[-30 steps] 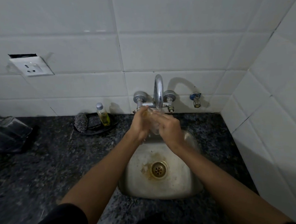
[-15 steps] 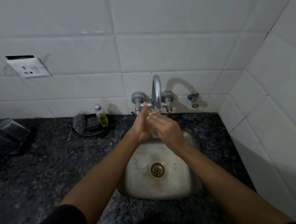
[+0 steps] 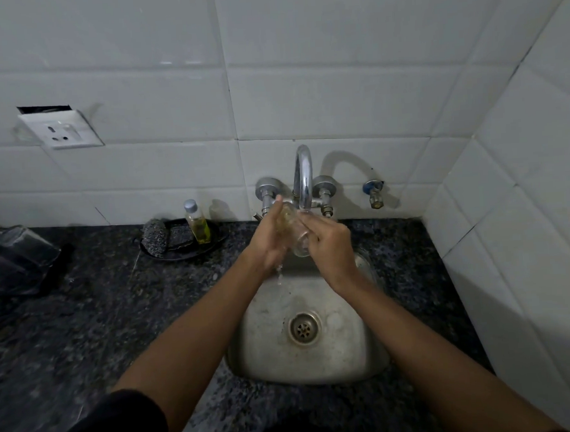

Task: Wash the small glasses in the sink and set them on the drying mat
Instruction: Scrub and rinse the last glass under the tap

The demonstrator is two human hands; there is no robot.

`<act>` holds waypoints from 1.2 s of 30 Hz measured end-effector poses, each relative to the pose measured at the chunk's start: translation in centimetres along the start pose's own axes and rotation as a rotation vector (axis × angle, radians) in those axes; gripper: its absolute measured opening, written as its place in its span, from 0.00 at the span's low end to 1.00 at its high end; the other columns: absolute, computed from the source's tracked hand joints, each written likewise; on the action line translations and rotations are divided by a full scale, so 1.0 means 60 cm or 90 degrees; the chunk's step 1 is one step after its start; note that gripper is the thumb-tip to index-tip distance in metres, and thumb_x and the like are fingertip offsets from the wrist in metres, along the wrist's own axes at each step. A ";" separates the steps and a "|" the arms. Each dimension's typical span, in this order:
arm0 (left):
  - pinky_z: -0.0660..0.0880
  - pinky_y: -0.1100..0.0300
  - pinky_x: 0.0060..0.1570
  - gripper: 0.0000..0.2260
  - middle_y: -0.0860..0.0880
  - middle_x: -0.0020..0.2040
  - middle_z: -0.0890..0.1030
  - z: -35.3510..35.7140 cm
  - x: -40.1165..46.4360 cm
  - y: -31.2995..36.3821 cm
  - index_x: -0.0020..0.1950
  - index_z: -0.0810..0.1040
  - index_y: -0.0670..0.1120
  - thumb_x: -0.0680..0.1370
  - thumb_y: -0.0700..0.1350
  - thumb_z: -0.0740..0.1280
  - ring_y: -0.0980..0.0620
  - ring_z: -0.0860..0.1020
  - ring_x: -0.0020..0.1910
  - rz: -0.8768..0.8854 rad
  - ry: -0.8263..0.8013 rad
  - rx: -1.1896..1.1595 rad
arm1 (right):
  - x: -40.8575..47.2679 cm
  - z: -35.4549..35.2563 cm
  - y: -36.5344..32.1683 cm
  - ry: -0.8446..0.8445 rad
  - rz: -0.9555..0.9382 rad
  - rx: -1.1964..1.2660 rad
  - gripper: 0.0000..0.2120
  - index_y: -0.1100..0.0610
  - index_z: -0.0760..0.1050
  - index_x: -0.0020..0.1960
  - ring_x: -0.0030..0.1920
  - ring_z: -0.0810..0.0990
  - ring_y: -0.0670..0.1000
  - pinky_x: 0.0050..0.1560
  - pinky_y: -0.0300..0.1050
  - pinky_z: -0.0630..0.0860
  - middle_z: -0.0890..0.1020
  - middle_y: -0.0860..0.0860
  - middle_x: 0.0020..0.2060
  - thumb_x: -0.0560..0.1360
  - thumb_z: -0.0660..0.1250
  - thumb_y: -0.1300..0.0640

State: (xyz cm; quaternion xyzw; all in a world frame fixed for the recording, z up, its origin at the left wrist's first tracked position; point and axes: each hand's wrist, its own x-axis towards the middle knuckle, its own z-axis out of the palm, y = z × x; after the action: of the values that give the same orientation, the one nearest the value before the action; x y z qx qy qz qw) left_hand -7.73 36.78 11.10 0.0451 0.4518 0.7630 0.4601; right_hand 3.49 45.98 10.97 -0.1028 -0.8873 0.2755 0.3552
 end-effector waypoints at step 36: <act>0.82 0.47 0.53 0.18 0.44 0.54 0.87 -0.014 0.011 0.001 0.59 0.84 0.44 0.80 0.58 0.71 0.44 0.85 0.55 0.017 0.081 0.055 | 0.003 -0.010 -0.007 0.005 0.048 0.055 0.15 0.60 0.83 0.64 0.55 0.86 0.50 0.58 0.24 0.73 0.87 0.55 0.57 0.78 0.71 0.67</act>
State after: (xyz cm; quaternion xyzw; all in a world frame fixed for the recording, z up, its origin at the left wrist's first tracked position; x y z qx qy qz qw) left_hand -8.54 36.74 10.42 0.0222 0.5117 0.7503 0.4181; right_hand 3.80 45.92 11.67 -0.1221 -0.8688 0.3261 0.3521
